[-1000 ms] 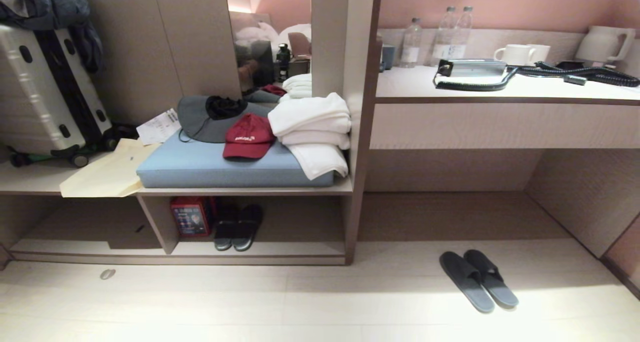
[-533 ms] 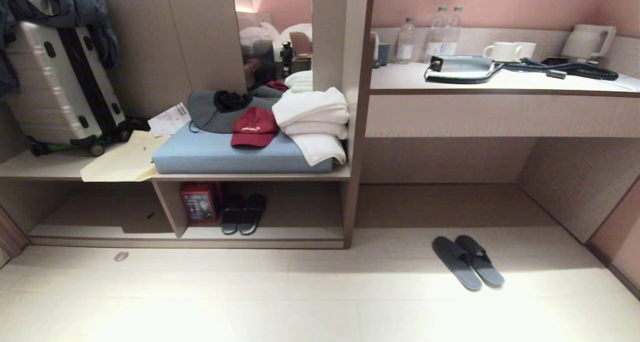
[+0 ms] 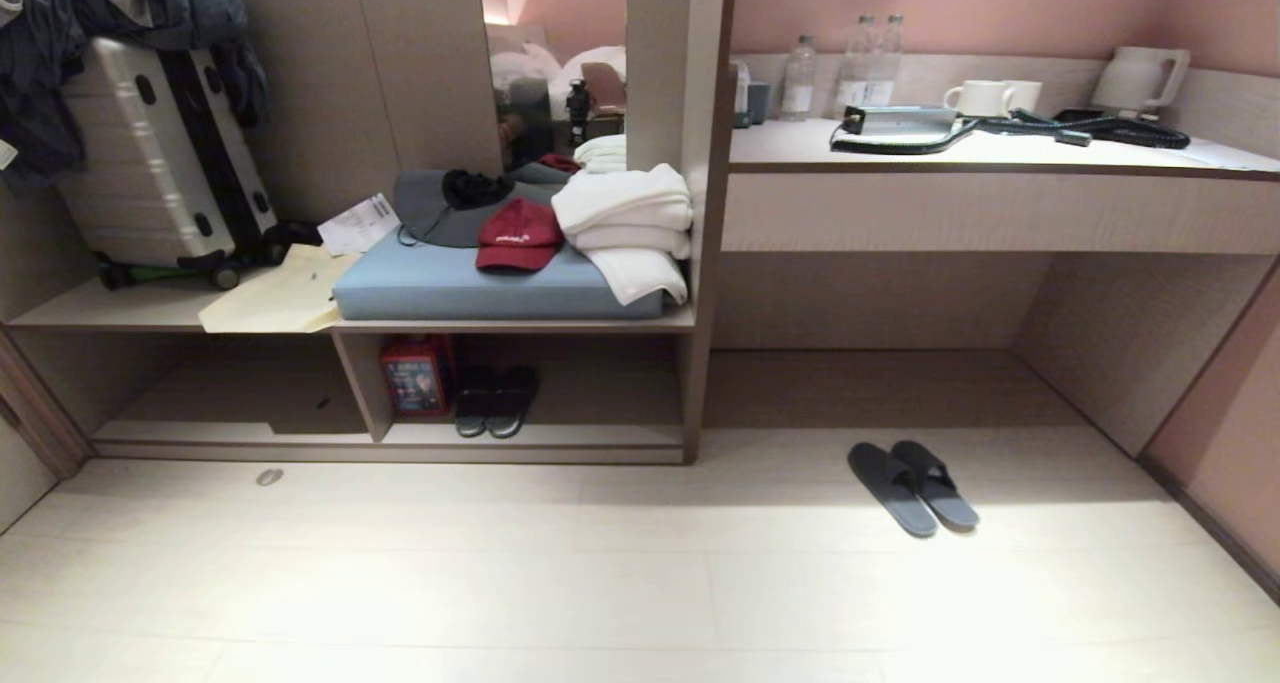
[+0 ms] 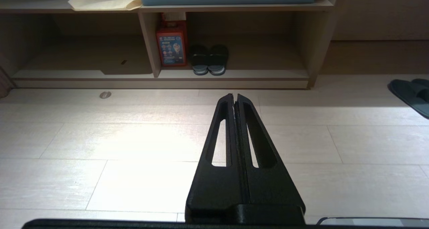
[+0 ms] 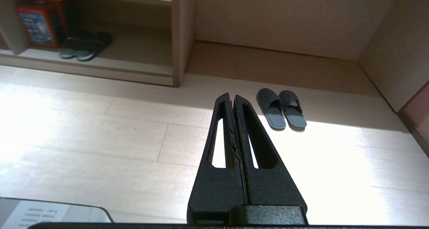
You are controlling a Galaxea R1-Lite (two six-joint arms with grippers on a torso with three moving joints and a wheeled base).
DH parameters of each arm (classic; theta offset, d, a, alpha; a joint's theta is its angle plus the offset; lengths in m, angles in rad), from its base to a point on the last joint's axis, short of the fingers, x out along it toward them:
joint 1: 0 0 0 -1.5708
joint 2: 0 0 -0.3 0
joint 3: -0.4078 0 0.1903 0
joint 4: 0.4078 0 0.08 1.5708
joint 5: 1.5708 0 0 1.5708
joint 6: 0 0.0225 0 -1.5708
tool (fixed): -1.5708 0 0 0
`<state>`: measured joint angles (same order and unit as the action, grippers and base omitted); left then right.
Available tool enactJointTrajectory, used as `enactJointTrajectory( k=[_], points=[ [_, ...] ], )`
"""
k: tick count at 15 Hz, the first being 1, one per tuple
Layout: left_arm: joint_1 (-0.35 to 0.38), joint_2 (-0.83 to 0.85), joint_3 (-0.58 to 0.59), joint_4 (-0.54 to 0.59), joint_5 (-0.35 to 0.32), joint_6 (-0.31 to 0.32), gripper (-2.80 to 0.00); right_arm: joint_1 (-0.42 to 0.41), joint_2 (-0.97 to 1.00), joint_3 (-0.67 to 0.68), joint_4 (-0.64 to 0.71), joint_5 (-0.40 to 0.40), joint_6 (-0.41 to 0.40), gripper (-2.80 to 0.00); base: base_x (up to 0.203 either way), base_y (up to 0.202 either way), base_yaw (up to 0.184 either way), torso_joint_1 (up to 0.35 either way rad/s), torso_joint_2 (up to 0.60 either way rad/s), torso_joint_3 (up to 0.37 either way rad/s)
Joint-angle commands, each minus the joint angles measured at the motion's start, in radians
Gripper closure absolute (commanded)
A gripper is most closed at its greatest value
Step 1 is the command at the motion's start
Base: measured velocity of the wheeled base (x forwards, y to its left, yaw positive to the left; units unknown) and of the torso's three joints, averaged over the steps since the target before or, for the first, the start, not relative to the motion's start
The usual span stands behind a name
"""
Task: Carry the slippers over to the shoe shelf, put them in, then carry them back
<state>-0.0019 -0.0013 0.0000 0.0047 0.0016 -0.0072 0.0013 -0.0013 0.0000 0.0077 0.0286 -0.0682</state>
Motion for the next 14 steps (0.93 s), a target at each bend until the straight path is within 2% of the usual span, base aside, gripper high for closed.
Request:
enactJointTrajectory(
  k=[1,14],
  points=[
    [0.000,0.001,0.000,0.000,0.000,0.000,0.00,0.000,-0.002,0.000,0.000,0.001,-0.001,0.00,-0.196,0.000,0.000,0.002,0.00,0.002],
    [0.000,0.001,0.000,0.000,0.000,0.000,0.00,0.000,-0.002,0.000,0.000,0.001,-0.001,0.00,-0.194,0.000,0.001,0.002,0.00,0.004]
  ],
)
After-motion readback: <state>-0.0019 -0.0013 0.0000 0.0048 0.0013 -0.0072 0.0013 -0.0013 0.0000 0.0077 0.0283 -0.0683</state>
